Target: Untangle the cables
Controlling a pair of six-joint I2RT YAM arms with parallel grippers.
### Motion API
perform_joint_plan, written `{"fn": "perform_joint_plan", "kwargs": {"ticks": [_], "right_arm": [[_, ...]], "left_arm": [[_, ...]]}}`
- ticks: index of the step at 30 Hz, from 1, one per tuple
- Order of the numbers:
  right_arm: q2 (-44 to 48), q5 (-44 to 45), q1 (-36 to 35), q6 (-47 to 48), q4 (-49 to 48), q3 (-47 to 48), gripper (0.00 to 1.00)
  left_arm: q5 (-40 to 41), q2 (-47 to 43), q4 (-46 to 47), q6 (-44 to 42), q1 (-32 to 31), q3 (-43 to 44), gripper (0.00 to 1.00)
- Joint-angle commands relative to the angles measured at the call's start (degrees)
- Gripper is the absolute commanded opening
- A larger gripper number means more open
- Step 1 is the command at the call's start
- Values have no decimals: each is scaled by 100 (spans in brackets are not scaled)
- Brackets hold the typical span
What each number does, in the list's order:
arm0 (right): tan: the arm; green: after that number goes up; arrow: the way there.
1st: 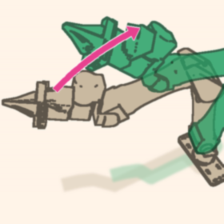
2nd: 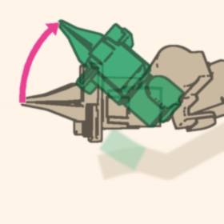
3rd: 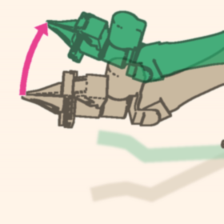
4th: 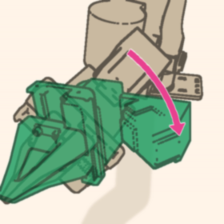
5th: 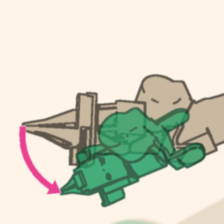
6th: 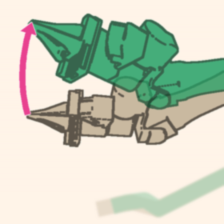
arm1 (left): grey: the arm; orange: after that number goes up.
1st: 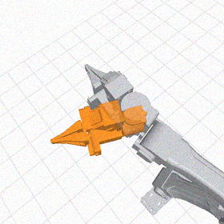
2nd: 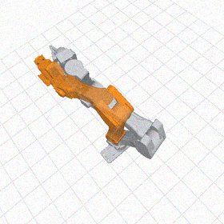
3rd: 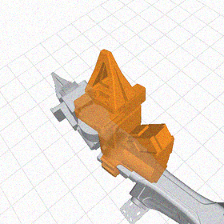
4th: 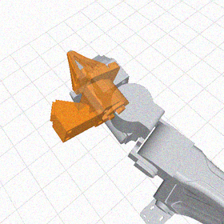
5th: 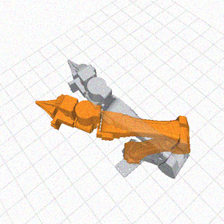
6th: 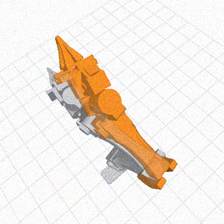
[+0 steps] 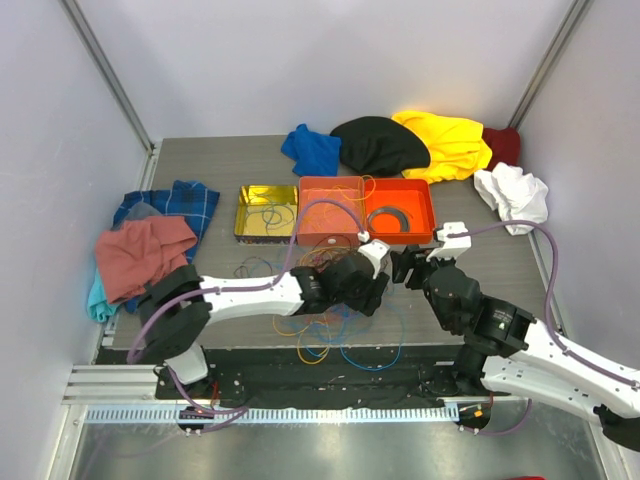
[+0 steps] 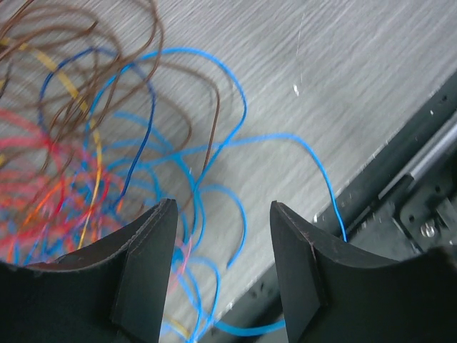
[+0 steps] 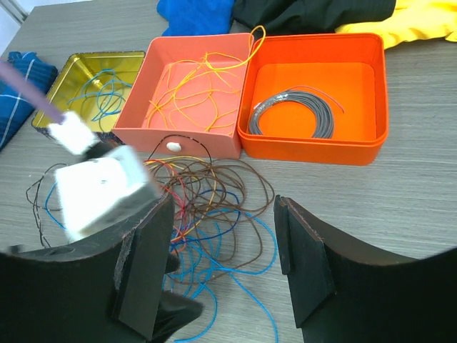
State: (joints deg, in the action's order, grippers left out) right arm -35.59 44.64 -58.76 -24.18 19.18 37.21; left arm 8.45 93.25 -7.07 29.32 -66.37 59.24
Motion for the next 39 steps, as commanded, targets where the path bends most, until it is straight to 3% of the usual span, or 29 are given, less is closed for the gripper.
{"fn": "perform_joint_plan", "kwargs": {"ticks": [1,10,13,19,24,30,35,39], "right_arm": [[140,290,-4,-113,138,313,65],[237,378,-4,-95,271,296,65],[211,387,-4,-95,270,295,65],[202,414,5,-95,262,287,65],[132,422,-4,-34,253,366,65],[105,379,5,19,130,401,65],[97,247,-4,-34,-98,296,65],[70,168,5,-16,-204,269,65]], "left_arm": [[-220,535,382,-330,10,517,59],[8,1089,382,-454,89,817,55],[104,1090,399,-480,133,861,48],[262,599,391,-427,133,747,0],[726,-754,14,-550,133,650,0],[1825,-2352,-1111,-1269,142,1361,0],[3124,-2645,-1999,-1885,168,2415,0],[3488,-2637,-2272,-2316,474,3266,0]]}}
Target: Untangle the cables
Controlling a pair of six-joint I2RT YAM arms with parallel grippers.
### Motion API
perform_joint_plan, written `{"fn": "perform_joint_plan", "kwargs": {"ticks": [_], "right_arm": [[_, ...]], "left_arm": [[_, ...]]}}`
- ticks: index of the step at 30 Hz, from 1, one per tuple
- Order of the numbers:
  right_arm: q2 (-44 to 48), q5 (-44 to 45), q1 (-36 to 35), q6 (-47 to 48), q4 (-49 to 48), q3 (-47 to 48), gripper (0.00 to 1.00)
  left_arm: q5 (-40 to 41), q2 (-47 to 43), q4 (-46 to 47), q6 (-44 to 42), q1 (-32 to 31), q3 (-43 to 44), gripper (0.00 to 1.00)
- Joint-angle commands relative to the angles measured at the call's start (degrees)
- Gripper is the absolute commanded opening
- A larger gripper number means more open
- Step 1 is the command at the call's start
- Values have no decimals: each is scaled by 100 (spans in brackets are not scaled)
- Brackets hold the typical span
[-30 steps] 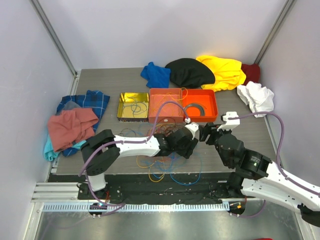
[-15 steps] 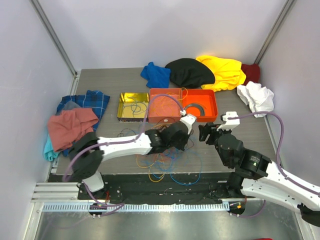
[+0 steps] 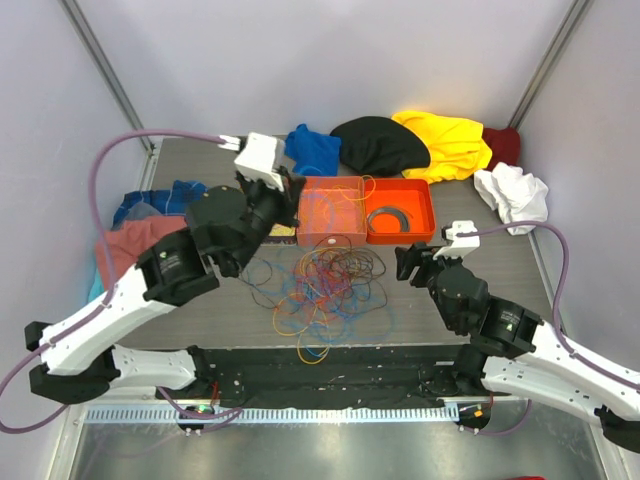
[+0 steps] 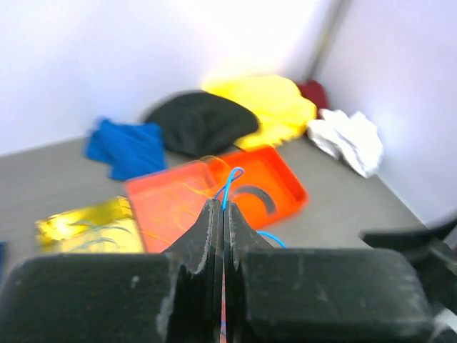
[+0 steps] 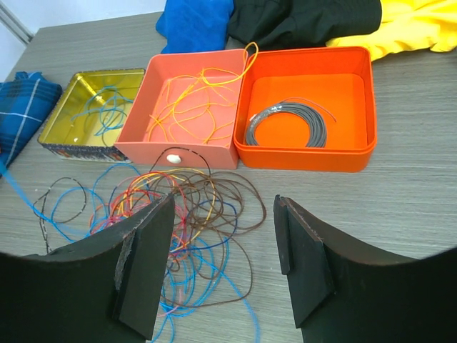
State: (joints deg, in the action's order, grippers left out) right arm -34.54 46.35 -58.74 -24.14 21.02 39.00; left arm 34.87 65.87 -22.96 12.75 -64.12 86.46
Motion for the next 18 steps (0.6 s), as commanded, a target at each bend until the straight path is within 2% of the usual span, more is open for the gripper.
{"fn": "perform_joint_plan", "kwargs": {"ticks": [1,8,14,18], "right_arm": [[-52,-29,-6,-20,-405,99,65],[-175,-143,-6,76,-502,151,65],[-184,-214,-6,120,-625,99,65],[-184,-249,-6,129,-669,46,65]], "left_arm": [[881,128,-675,-782,311,670,0],[1013,566,-613,-1405,857,2137,0],[1197,1235,-674,-2066,919,3682,0],[1101,1534,-885,-2076,927,4099,0]]}}
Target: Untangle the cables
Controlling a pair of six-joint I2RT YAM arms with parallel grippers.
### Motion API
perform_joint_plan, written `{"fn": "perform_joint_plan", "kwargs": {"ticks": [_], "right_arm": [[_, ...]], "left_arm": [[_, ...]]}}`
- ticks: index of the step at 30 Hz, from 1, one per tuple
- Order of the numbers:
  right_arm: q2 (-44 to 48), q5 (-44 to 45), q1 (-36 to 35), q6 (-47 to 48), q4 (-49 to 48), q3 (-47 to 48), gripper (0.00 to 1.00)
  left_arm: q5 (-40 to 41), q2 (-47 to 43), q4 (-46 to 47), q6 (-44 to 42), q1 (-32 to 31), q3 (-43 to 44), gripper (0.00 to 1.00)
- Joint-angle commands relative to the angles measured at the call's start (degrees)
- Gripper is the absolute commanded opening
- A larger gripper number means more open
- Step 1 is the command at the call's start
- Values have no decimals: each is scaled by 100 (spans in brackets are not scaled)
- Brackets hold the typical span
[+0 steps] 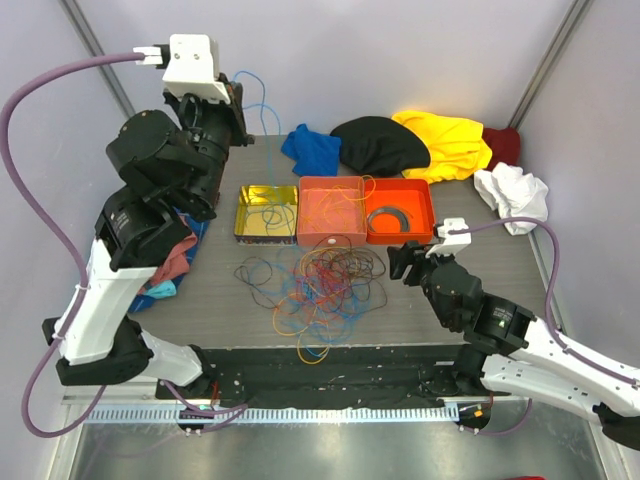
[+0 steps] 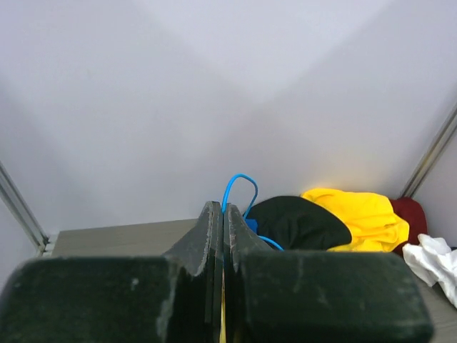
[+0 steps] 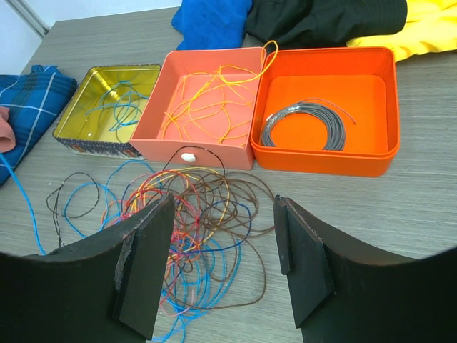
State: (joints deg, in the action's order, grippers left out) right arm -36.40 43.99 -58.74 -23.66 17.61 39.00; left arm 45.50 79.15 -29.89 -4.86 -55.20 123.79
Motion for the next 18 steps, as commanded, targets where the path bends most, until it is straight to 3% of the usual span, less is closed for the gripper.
{"fn": "perform_joint_plan", "kwargs": {"ticks": [1,5,9,15,18], "right_arm": [[10,-22,-6,72,-337,29,65],[-51,-214,-6,90,-451,-86,65],[-446,-1405,-6,81,-1090,-305,65],[-1842,-3244,-6,-86,-2093,-236,73],[-2484,-3598,-32,-95,-2322,-77,76]], "left_arm": [[-14,206,-219,-261,36,322,0],[-137,144,-254,-59,36,-47,0],[-374,249,-298,64,27,232,0],[-533,496,-412,126,36,541,0],[-577,487,-421,179,27,515,0]]}}
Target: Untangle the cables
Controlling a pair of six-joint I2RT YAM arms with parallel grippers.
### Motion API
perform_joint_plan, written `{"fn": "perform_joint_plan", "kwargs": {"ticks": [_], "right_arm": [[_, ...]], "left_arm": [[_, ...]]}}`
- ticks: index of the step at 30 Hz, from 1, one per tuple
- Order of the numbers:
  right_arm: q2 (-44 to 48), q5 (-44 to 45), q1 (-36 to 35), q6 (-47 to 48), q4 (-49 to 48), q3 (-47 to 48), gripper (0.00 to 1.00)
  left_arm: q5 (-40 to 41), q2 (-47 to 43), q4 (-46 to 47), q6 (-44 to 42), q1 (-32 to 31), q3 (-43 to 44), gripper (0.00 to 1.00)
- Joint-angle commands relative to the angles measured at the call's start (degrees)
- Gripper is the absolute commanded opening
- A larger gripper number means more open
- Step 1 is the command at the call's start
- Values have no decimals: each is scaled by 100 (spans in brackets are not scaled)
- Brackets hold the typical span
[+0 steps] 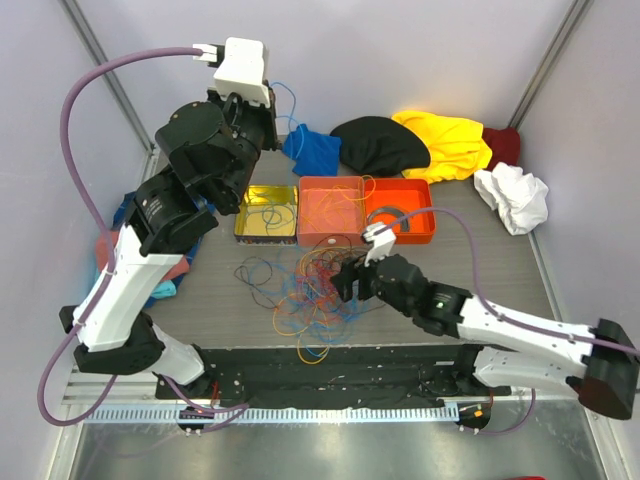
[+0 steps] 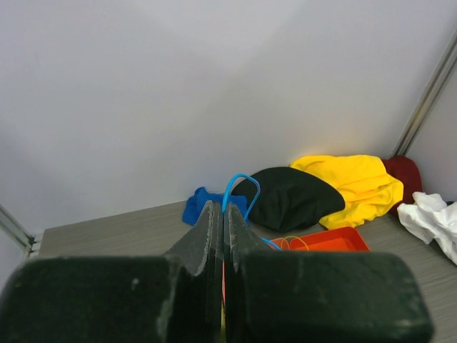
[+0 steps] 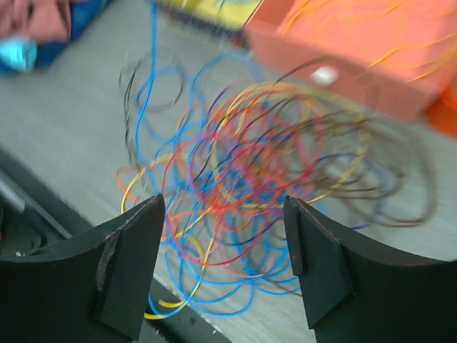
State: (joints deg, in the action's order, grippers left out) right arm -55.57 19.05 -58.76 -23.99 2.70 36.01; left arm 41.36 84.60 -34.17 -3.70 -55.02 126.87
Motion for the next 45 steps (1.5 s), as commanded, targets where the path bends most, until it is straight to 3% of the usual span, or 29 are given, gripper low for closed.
{"fn": "perform_joint_plan", "kwargs": {"ticks": [1,14,23,25,33,35,38,45], "right_arm": [[-673,-1218,-47,-62,-885,248,77],[-2035,-2080,-320,-62,-1790,503,81],[-3143,-1931,-443,-9,-1966,1022,81],[-3319,-1607,-443,-18,-1957,1144,78],[-3329,-1167,-434,78,-1914,1224,43],[-3407,-1228,-434,70,-1966,1207,42],[-3653,-1421,-434,17,-1949,1277,50],[-4127,-1676,-434,-124,-2054,1470,51]], "left_arm": [[-172,-66,16,80,9,172,0],[-296,-145,-45,230,18,-4,0],[-340,-180,-116,309,9,-66,0],[-331,-242,-90,326,9,-162,0],[-322,-462,16,327,18,-549,0],[-339,-523,25,485,18,-593,0],[-357,-576,16,520,18,-628,0],[-357,-699,-28,555,18,-734,0]]}}
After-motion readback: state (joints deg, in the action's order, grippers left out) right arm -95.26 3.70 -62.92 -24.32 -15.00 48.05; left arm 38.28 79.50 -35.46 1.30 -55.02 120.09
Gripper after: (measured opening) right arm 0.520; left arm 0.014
